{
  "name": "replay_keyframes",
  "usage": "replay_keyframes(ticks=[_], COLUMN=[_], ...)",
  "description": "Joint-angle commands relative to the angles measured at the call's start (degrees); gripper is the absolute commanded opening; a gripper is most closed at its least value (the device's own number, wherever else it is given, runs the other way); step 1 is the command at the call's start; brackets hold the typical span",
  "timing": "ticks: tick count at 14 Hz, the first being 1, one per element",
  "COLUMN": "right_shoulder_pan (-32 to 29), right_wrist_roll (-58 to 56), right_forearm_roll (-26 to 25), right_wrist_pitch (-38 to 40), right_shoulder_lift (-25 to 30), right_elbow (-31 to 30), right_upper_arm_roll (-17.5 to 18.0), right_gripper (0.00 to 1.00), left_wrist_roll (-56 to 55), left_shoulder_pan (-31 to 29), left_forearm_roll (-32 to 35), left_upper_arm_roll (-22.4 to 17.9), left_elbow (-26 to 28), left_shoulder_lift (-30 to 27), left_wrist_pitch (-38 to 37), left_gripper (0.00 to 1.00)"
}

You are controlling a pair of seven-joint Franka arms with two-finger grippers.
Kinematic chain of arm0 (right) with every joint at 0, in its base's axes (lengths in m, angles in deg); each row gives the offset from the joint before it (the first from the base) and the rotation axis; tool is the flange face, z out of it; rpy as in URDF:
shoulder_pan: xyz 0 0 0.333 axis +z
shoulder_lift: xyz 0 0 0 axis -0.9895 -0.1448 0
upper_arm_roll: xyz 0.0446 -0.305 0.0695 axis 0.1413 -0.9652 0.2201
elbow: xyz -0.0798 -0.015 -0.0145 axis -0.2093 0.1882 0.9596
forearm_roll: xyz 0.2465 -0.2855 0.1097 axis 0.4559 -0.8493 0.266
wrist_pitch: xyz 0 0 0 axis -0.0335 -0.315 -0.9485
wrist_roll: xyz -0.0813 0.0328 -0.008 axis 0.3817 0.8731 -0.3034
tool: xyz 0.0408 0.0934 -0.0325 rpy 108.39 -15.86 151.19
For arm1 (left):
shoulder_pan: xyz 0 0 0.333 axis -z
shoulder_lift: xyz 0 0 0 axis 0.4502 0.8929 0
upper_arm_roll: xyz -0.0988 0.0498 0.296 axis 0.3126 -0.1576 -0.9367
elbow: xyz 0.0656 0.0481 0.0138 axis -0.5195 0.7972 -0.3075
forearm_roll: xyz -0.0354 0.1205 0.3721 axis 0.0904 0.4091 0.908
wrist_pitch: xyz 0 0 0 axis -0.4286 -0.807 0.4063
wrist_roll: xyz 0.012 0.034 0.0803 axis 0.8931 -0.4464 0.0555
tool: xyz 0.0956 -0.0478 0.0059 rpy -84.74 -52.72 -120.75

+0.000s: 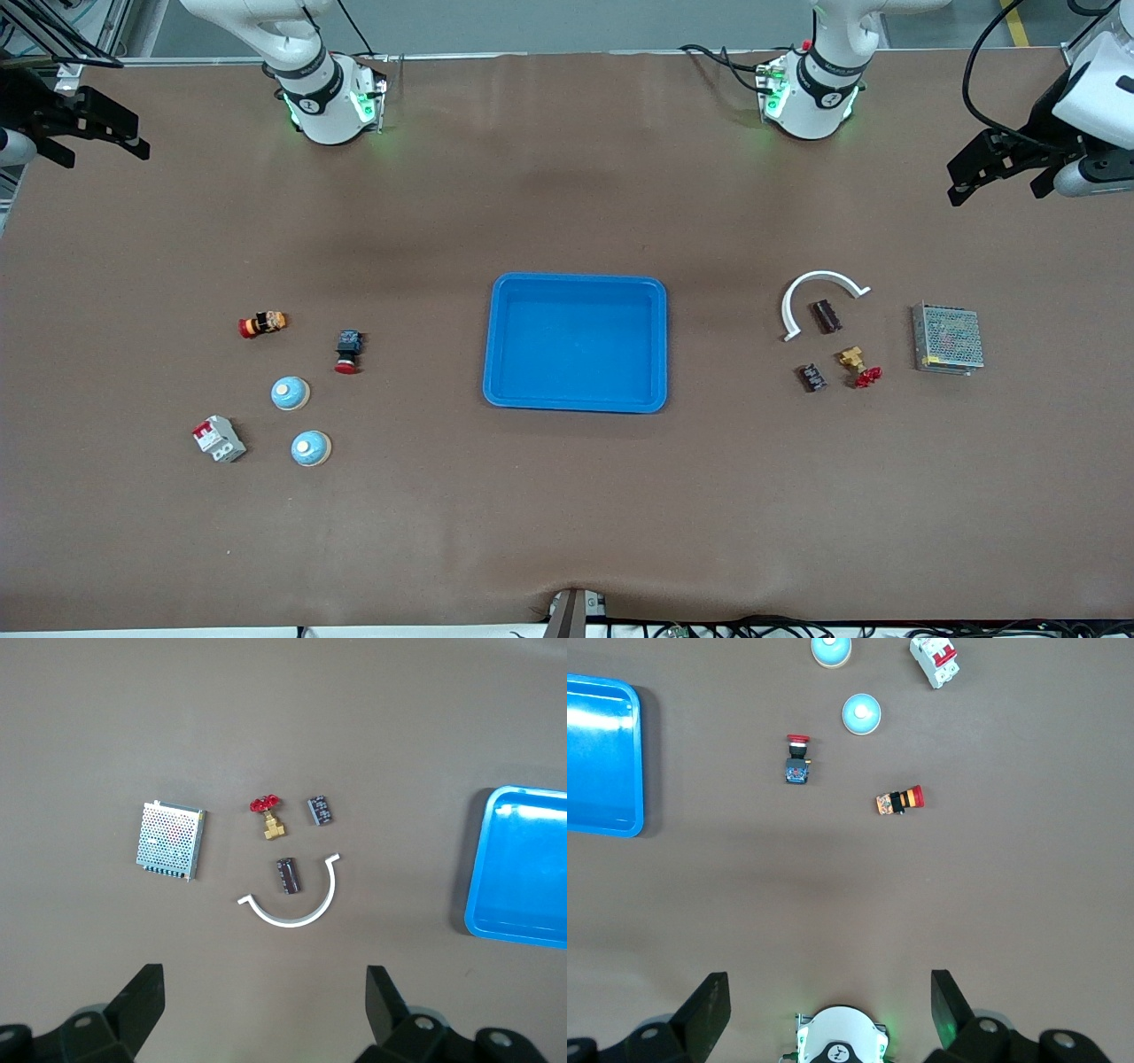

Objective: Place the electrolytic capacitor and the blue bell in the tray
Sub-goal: 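Reach the left gripper to a capacitor while the right gripper nears a bell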

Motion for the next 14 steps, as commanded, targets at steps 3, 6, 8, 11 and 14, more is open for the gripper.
replay_keyframes(ticks=[3, 6, 8, 11, 14], right_shoulder_pan=[0.5, 0.5, 0.5, 0.5, 0.5], right_wrist_roll=[0.1, 0.1, 0.1, 0.1, 0.1], right_forearm_roll=[-1.0, -1.0, -1.0, -1.0, -1.0], right_wrist_pitch=[0.2, 0.2, 0.2, -0.1, -1.4], right_shoulder_lift=[0.7, 0.7, 0.7, 0.2, -0.8], right_elbow=[0.1, 0.2, 0.2, 0.1, 0.1], right_upper_arm_roll=[-0.1, -0.1, -0.1, -0.1, -0.1], right_gripper=[1.0, 1.0, 1.0, 1.0, 1.0], left_wrist_roll=[0.2, 0.5, 0.8, 0.9, -0.2], left_shoulder_pan=[-0.4, -0.4, -0.5, -0.9, -0.7], left_forearm_roll=[-0.9, -1.2, -0.8, -0.8, -0.7], left_upper_arm_roll=[0.0, 0.0, 0.0, 0.0, -0.1], left_elbow=[-1.5, -2.6, -3.1, -4.2, -3.9], left_shoulder_lift=[0.9, 1.7, 3.7, 6.2, 8.9], left_wrist_pitch=[0.0, -0.1, 0.2, 0.1, -0.1], left_gripper=[1.0, 1.0, 1.0, 1.0, 1.0])
